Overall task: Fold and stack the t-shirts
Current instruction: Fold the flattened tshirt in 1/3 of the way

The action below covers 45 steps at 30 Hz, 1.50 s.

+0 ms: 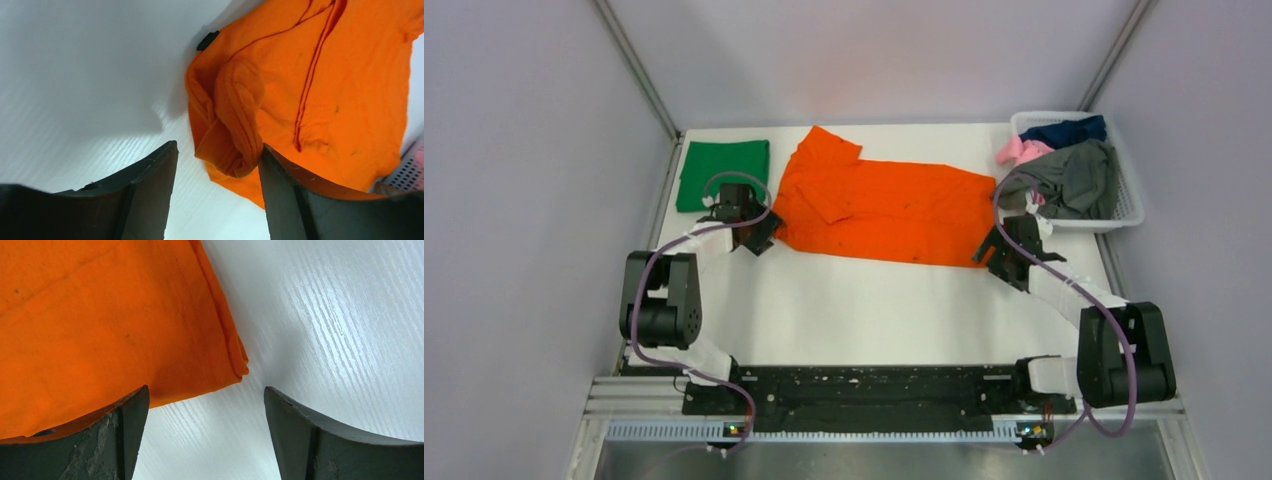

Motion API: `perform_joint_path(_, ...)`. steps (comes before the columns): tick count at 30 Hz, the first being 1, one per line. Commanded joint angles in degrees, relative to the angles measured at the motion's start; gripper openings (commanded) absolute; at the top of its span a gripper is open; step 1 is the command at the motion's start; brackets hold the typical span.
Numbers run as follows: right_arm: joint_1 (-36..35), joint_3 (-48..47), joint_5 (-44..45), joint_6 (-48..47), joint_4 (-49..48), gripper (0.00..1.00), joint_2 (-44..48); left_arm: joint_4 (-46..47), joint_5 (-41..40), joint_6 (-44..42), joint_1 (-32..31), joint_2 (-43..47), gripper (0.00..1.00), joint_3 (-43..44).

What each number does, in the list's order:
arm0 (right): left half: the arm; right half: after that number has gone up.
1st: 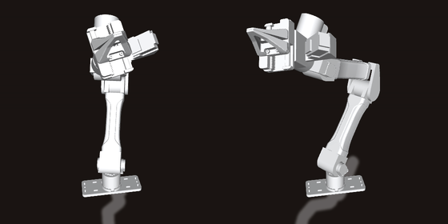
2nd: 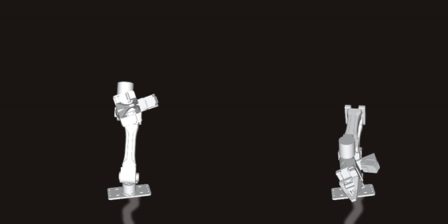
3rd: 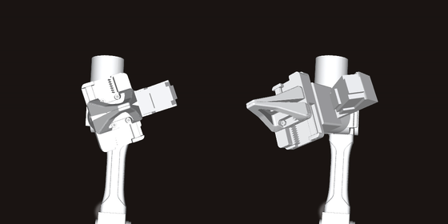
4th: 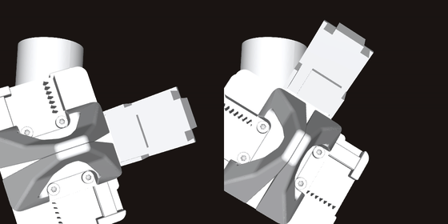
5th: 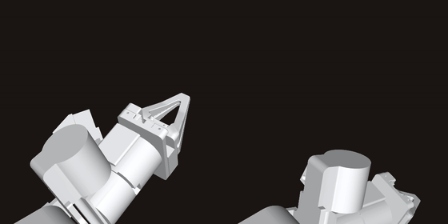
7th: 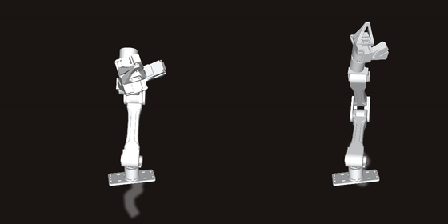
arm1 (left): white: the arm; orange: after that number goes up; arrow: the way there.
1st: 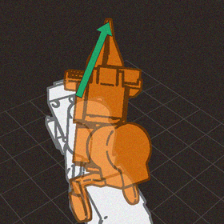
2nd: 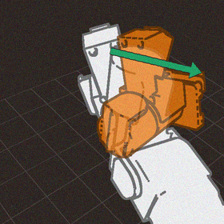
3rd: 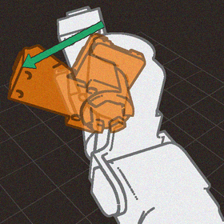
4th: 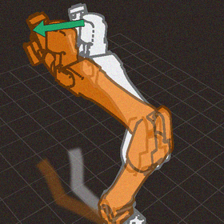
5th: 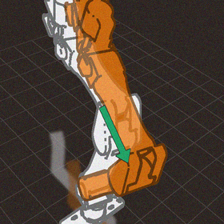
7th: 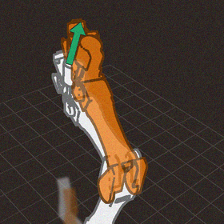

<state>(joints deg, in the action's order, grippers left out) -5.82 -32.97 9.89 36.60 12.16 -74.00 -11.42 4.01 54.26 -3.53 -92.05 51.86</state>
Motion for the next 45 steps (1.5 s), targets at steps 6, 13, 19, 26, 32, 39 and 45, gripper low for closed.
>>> perform_joint_path(6,0.9,0.5,1.9,2.5,-4.8,0.82,-1.3,9.1,3.1,7.7,0.3,1.1,0.64,-0.9)
perform_joint_path(13,1.4,0.8,1.9,2.7,-5.4,0.82,-1.3,5.7,-2.3,8.4,0.2,4.4,0.64,-1.7)
perform_joint_path(19,2.7,1.5,1.9,4.3,-7.2,0.82,-1.4,6.5,-5.1,10.9,0.2,2.9,0.58,-2.0)
perform_joint_path(26,3.4,1.5,-0.9,4.9,-10.1,0.65,-3.4,4.5,-7.4,10.8,0.2,0.7,0.21,-0.4)
perform_joint_path(32,3.5,1.8,-1.7,3.3,-10.0,0.27,-5.1,1.8,-9.6,8.4,0.3,0.7,0.0,-0.1)
perform_joint_path(39,3.9,-0.4,-1.3,-0.1,-6.4,0.0,-3.1,-1.3,-11.8,2.9,0.3,5.8,0.0,-2.1)
perform_joint_path(45,4.0,-2.5,-0.4,-2.6,0.8,0.0,3.8,-7.6,-14.3,-1.2,0.2,12.4,0.0,-3.2)
